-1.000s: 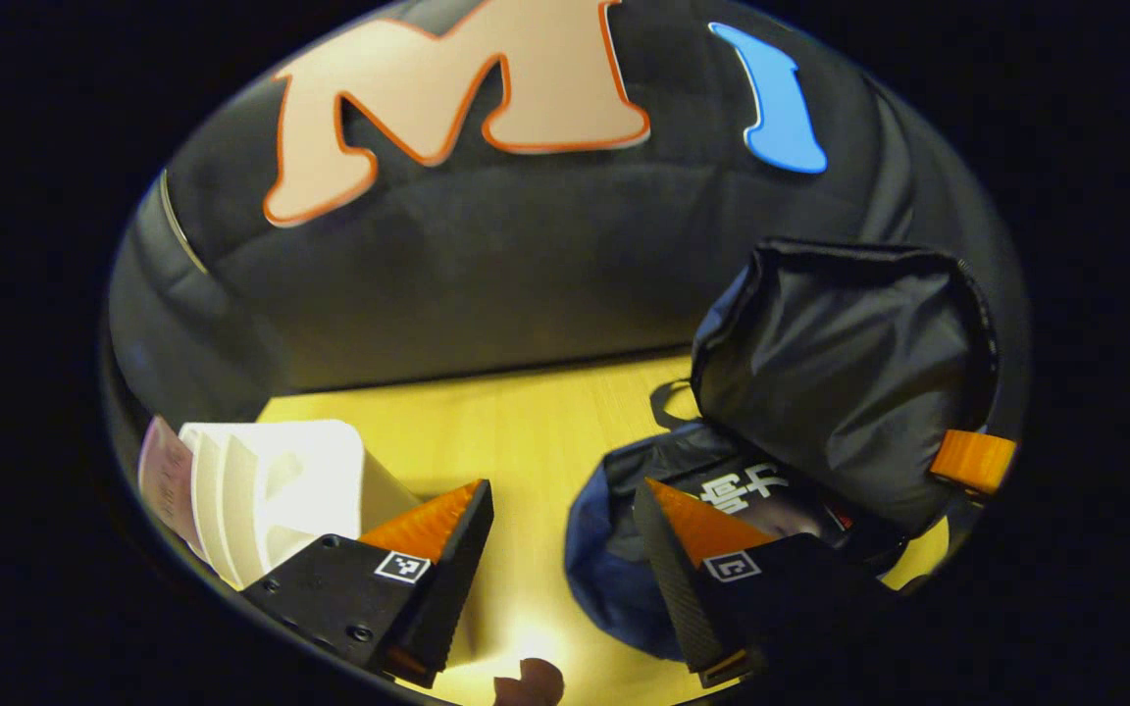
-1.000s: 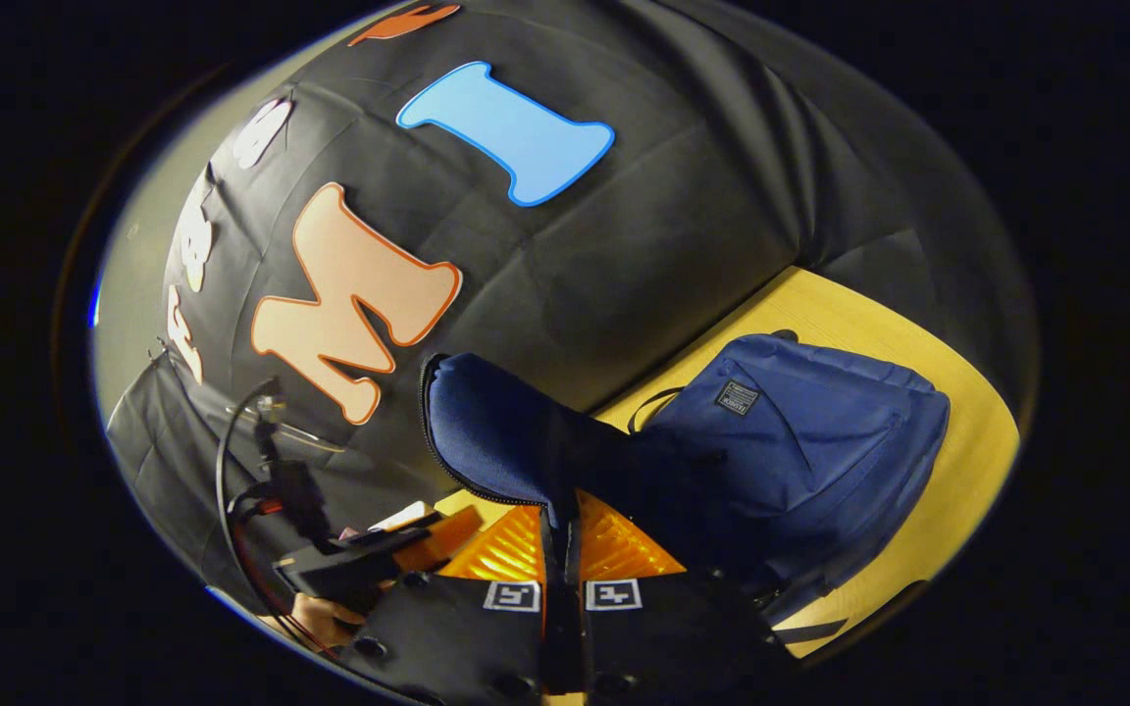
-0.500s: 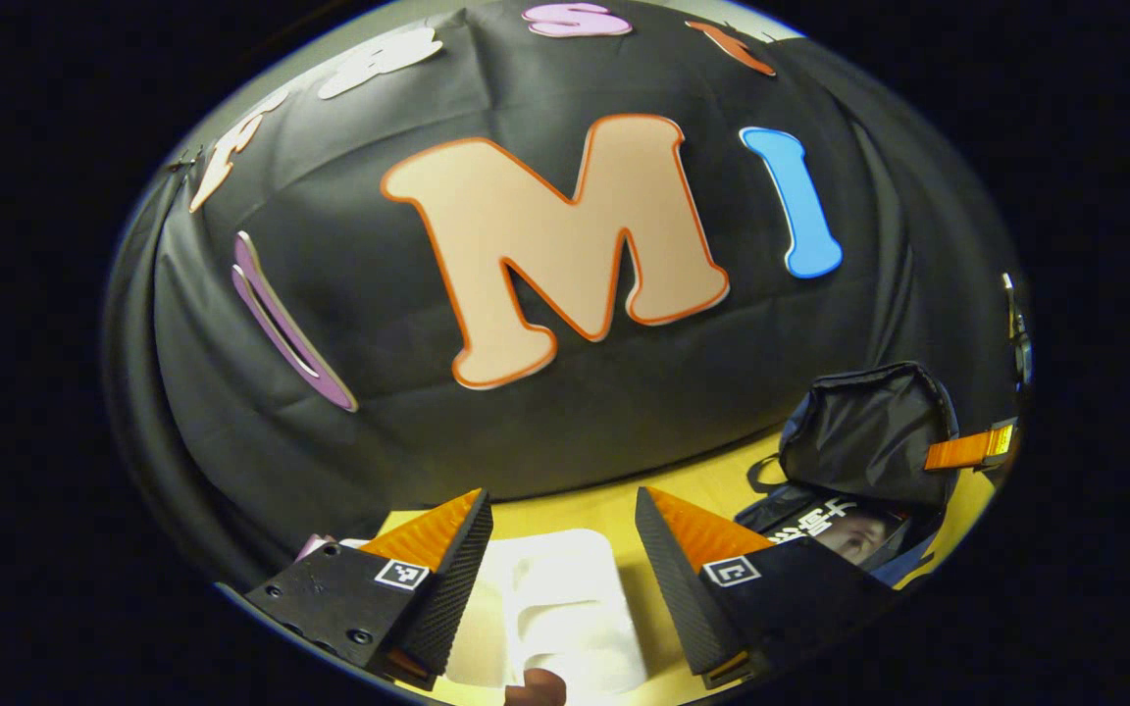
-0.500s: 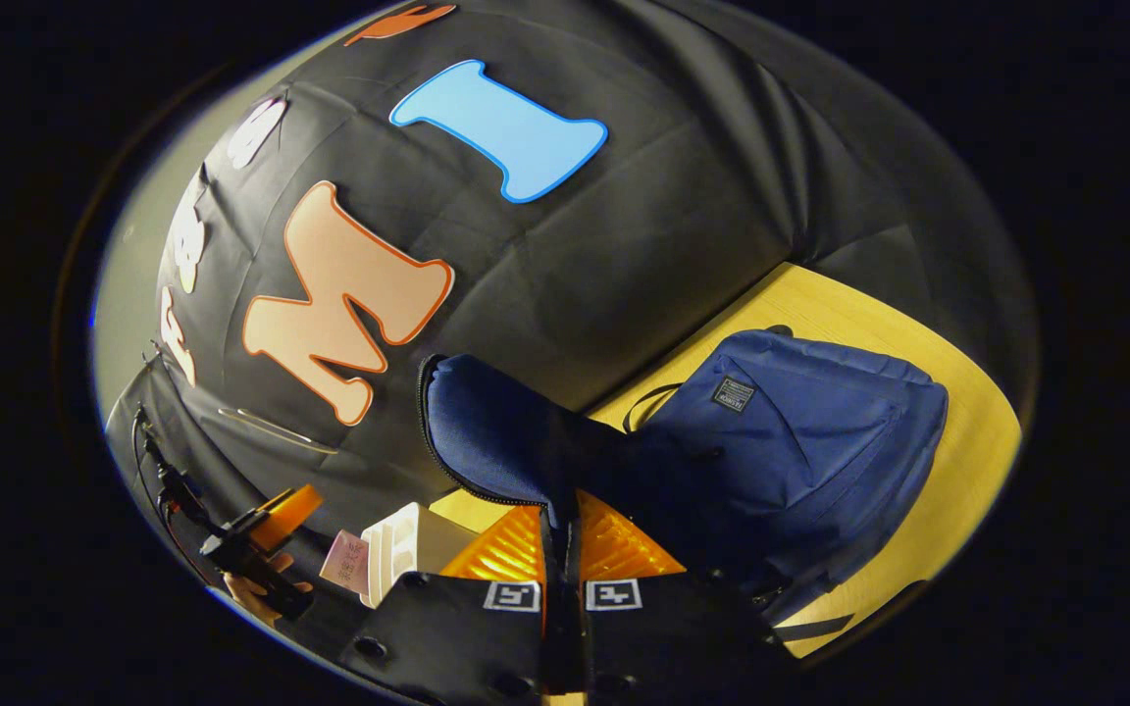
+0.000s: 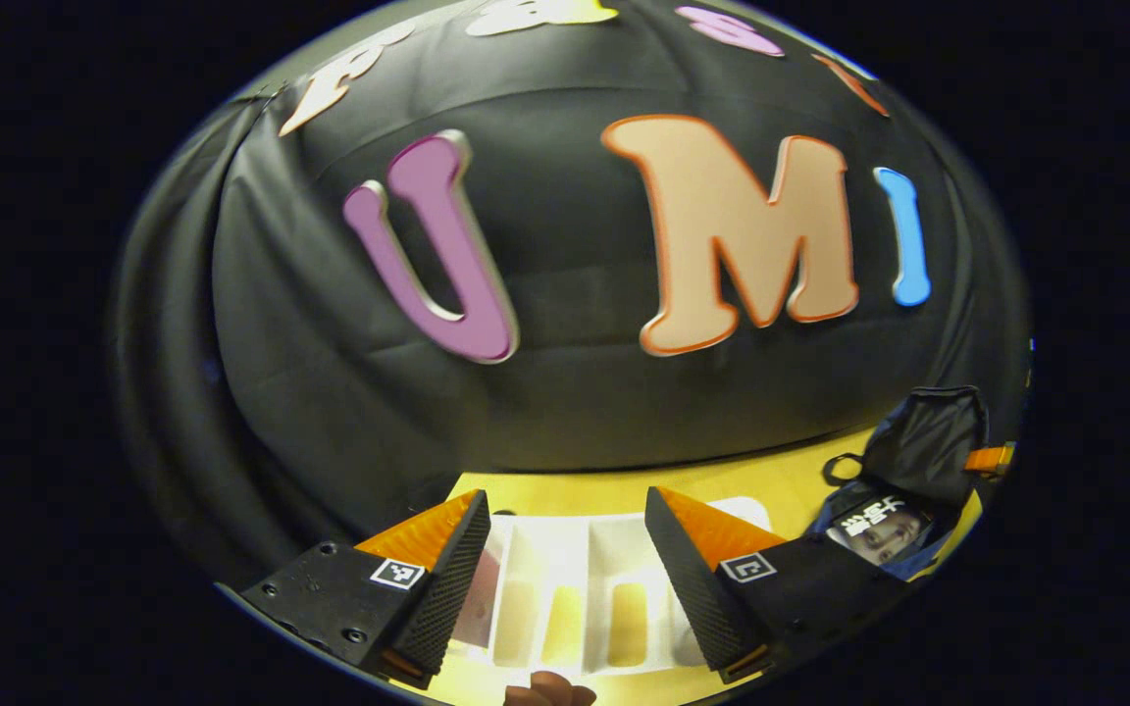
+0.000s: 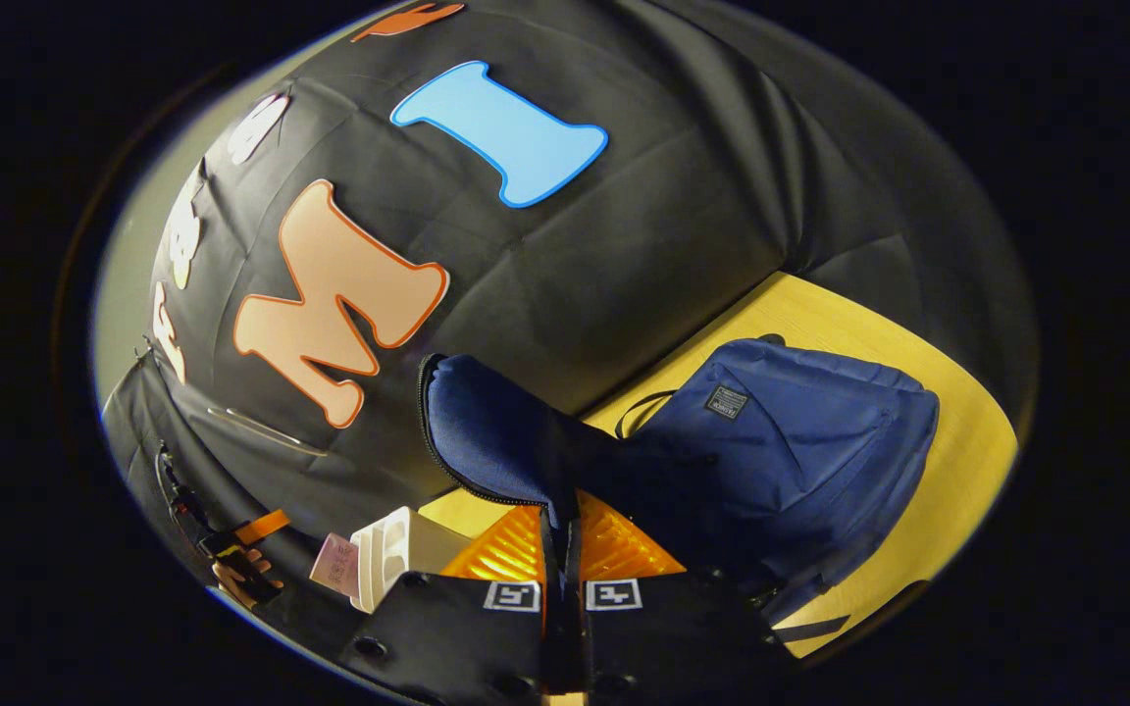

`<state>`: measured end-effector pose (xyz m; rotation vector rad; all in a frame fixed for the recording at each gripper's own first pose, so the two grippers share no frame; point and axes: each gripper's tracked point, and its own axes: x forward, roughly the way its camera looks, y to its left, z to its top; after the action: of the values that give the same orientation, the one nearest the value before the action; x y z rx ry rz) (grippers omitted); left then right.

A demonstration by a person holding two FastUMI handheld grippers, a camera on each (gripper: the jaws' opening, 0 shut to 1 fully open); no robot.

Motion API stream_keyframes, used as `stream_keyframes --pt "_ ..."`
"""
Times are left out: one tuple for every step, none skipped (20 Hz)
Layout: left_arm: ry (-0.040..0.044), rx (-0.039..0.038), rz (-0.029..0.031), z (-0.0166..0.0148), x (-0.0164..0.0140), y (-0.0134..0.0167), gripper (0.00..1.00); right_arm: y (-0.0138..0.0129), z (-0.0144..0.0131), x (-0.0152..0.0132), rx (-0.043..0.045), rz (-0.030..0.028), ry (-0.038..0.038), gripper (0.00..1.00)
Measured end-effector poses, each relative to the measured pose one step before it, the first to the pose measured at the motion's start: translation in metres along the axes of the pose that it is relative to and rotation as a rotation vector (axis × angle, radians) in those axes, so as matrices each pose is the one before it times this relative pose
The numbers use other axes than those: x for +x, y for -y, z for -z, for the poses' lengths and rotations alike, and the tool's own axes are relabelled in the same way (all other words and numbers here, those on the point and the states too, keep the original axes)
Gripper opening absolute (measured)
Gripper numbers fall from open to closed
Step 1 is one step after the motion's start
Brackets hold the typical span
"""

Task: Open the schoolbag, grab two books from the bookshelf and put them into the schoolbag.

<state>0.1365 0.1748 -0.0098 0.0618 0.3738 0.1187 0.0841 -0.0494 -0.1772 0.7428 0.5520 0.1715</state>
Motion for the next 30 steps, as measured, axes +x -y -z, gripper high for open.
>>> stream_keyframes --pt "-0.02273 -0.01758 -0.01396 0.00344 0.00855 -0.01795 0.93 0.00044 -0.0001 -0.00005 0.00244 0.00289 0.00147 0.05" --pt "-0.03268 -0.01483 -0.01265 0.00633 0.00825 -0.0177 0.93 -0.00091 0.00085 -0.0003 0.00247 0.0036 -0.0003 0.05" --pt "-0.01745 -0.0155 -0.00946 0.00192 0.00811 -0.01261 0.93 -0.00004 -0.00152 -0.00105 -0.00318 0.00292 0.00409 0.05" --pt "-0.02914 -0.01038 -0.00275 0.00312 0.00678 -0.01407 0.94 0.00116 -0.00031 -0.0013 -0.00184 0.00373 0.00319 0.05" --pt "-0.03743 -0.00435 0.01197 0.00635 0.0067 -0.00643 0.94 0.00059 -0.00172 -0.00136 -0.00079 0.00318 0.00309 0.05" --pt "-0.04084 0.00226 -0.00099 0.01247 0.01144 -0.00102 0.94 -0.00093 -0.00098 0.00029 0.00103 0.00277 0.00367 0.03" --pt "-0.06735 0.01142 0.00048 0.01714 0.01108 0.00077 0.93 -0.00024 -0.00019 -0.00032 0.00244 0.00201 0.00003 0.03" --pt "-0.04481 0.00649 -0.00086 0.01267 0.01464 0.00289 0.93 0.0 0.00065 -0.00009 0.00005 0.00266 0.00087 0.05" --pt "-0.04923 0.00114 0.00286 0.01417 0.01 0.00269 0.93 -0.00003 -0.00036 0.00006 -0.0019 0.00198 0.00062 0.05" --pt "-0.05393 -0.00073 0.00428 0.01244 0.01093 -0.00011 0.93 -0.00054 -0.00008 -0.0007 -0.0023 0.00175 0.00262 0.03" --pt "-0.04798 -0.00283 0.01636 0.01178 0.00954 0.00291 0.93 0.00002 -0.0005 0.00039 -0.00083 0.00064 0.00094 0.03" --pt "-0.05082 -0.00732 0.00624 0.01252 0.00665 -0.00158 0.93 0.00073 0.00064 -0.00027 0.00175 0.00088 0.0016 0.05" --pt "-0.05101 -0.01182 0.00459 0.01023 0.00278 0.00081 0.92 -0.00057 -0.00137 0.00004 0.00257 0.00169 0.0002 0.05" --pt "-0.0283 -0.02343 0.01527 0.00534 0.00118 0.0059 0.9 0.00021 -0.00006 -0.00023 0.00208 0.00125 0.00286 0.05" --pt "-0.02176 -0.01909 0.01881 0.00325 0.00199 0.0045 0.87 0.0006 -0.00117 -0.00071 0.0014 0.00034 0.0035 0.05" --pt "-0.02389 -0.00845 0.00845 0.00526 0.00271 0.00323 0.84 -0.00002 -0.00058 -0.00017 0.00134 0.00068 0.00042 0.05" --pt "-0.02189 -0.00815 0.01689 0.00597 0.00361 0.00374 0.81 0.00138 -0.00037 -0.00088 -0.00114 0.0022 -0.00054 0.03" --pt "-0.01957 -0.00563 0.02662 0.0047 0.00399 0.00408 0.75 0.00037 0.00052 0.00041 -0.00031 0.00196 0.00041 0.05" --pt "-0.01589 -0.00427 0.01347 0.00306 0.00195 0.00237 0.7 0.00007 -0.0018 0.00013 0.00096 0.00043 0.00327 0.05" --pt "-0.01442 -0.002 0.00467 0.0032 0.00315 -0.00129 0.69 0.00007 -0.00064 -0.00118 0.00163 0.00018 0.00326 0.05" --pt "-0.00694 -0.00026 0.00067 -0.00006 0.00311 -0.00011 0.66 0.00016 -0.00093 -0.00024 0.00327 0.00003 0.00101 0.03" --pt "-0.0033 0.00056 0.00759 0.00179 0.00128 -0.00131 0.64 0.00019 0.00043 -0.00018 0.0038 -0.00023 0.00007 0.03" --pt "-0.00385 -0.00044 -0.00014 -0.00002 0.00147 -0.00119 0.56 0.00047 -0.00057 0.00026 0.00179 0.00011 -0.00014 0.03" --pt "0.00425 0.0004 -0.00453 -0.00033 -0.00007 -0.0011 0.47 0.0 -0.00024 -0.00036 -0.00056 0.00062 0.00055 0.03" --pt "-0.00028 0.0084 0.00719 -0.00012 0.00123 0.00184 0.39 0.00024 0.00085 0.0009 -0.00233 0.00138 -0.00074 0.03" --pt "0.00023 0.00677 0.00485 0.00121 0.00079 -0.00115 0.38 0.00037 0.00111 0.00045 -0.00079 0.00153 -0.00192 0.05" --pt "0.00459 -0.00392 0.00089 -0.00171 0.00028 -0.00195 0.36 -0.0001 -0.00087 -0.00062 -0.00087 0.00118 -0.00003 0.05" --pt "0.00103 -0.00491 0.00041 -0.00022 -0.00175 -0.00027 0.36 -0.00037 -0.00006 0.00062 0.0001 0.00032 -0.00027 0.05" --pt "0.00175 0.00515 -0.00505 -0.00086 -0.00298 -0.00101 0.36 0.00015 -0.00078 -0.0001 -0.00126 0.00096 0.00051 0.03" --pt "0.00401 0.00762 -0.00148 -0.00319 -0.0021 -0.00001 0.35 0.00071 0.00008 -0.00031 -0.0025 0.00096 0.0011 0.05"
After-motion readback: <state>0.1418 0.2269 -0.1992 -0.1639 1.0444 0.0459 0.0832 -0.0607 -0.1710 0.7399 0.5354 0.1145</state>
